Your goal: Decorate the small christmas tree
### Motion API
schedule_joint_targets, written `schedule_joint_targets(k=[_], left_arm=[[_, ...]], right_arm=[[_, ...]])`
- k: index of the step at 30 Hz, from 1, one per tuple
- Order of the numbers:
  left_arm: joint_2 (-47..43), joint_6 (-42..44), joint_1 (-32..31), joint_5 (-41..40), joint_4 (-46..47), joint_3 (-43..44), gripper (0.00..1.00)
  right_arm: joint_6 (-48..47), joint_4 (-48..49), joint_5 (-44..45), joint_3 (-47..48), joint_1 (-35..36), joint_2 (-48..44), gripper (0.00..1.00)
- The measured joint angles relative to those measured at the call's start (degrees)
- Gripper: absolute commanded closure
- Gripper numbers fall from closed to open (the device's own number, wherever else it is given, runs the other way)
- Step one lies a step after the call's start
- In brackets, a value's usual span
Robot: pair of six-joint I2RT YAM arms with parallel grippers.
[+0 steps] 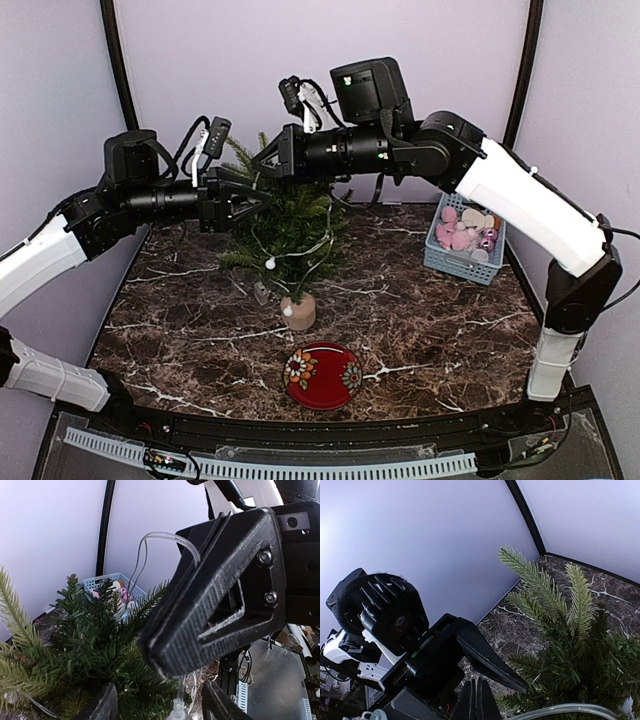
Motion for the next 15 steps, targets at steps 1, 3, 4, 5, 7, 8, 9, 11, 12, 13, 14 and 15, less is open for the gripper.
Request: schedule_joint_targets(k=[1, 3, 4, 5, 7, 8, 9, 11, 12, 13, 14, 15], left_arm=[[0.22, -0.04, 0.00, 0.09, 0.46, 0.00, 0.39], [0.48, -0.20, 0.00, 0.46, 1.49, 0.00, 0.39], [0.52, -0.24, 0.00, 0.63, 1.97, 0.00, 0.42], [0.59, -0.42, 0.00, 0.79, 2.60, 0.00, 0.45], [0.61, -0.81, 0.00, 1.03, 3.28, -0.02, 0.59], [0.61, -0.94, 0.00, 1.11, 3.72, -0.02, 0.69], [0.61, -1.18, 0.00, 1.11, 4.04, -0.02, 0.73], [0.61, -1.40, 0.00, 1.11, 5.03, -0.11, 0.85], [0.61, -1.46, 0.00, 1.11, 5.53, -0.17, 0.92], [0.61, -1.53, 0.00, 1.03, 5.90, -0.24, 0.95], [0.61, -2.10, 0.00, 1.09, 5.88, -0.31, 0.99], [0.59, -2.08, 0.00, 1.05, 6.03, -0.55, 1.00]], right_arm=[[-0.02, 0.04, -0.04, -0.04, 0.00, 0.00, 1.00], [0.00, 0.24, -0.09, -0.11, 0.00, 0.00, 1.00], [-0.02, 0.39, -0.09, -0.17, 0.00, 0.00, 1.00], [-0.02, 0.57, -0.17, -0.24, 0.00, 0.00, 1.00], [-0.02, 0.81, -0.24, -0.33, 0.00, 0.00, 1.00], [-0.02, 0.81, -0.24, -0.35, 0.00, 0.00, 1.00], [-0.02, 0.85, -0.28, -0.35, 0.00, 0.00, 1.00], [-0.02, 0.94, -0.37, -0.46, 0.00, 0.00, 1.00], [-0.04, 1.16, -0.42, -0.63, 0.00, 0.00, 1.00], [-0.09, 1.33, -0.44, -0.87, 0.00, -0.02, 1.00], [-0.13, 1.66, -0.42, -1.22, 0.00, -0.04, 1.00], [-0.15, 1.99, -0.35, -1.70, 0.00, -0.13, 0.98]])
